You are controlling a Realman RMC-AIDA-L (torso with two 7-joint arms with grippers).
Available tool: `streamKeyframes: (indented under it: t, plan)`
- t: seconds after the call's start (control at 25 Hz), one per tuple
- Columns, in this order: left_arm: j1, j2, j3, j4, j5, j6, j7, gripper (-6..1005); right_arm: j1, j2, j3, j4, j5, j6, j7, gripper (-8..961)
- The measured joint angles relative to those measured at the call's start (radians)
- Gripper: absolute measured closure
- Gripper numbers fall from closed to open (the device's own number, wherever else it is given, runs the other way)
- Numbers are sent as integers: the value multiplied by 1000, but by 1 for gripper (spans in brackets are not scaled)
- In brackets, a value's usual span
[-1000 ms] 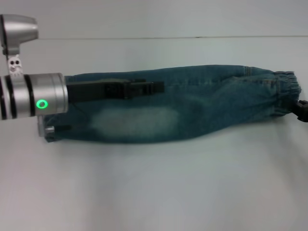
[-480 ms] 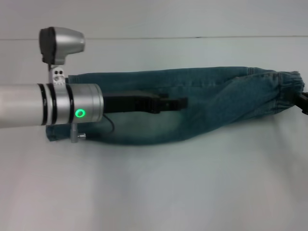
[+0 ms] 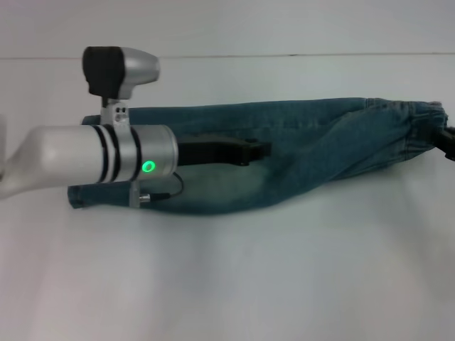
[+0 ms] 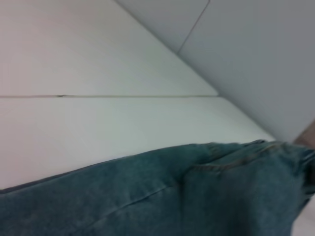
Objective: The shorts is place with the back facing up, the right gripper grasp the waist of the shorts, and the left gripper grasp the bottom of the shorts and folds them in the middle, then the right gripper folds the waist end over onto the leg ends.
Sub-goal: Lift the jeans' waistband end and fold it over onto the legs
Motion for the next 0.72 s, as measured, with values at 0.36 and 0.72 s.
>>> streamKeyframes:
  t: [0.36,0.72]
  plan:
    - [-40,0,136,-35,-37,-149,-17,790,4,3,-6,-81,1,-56,53,896]
    - [-72,0,231,-90,-43,-214,-47,1001,14,9,-27,-168,3,-95,107,896]
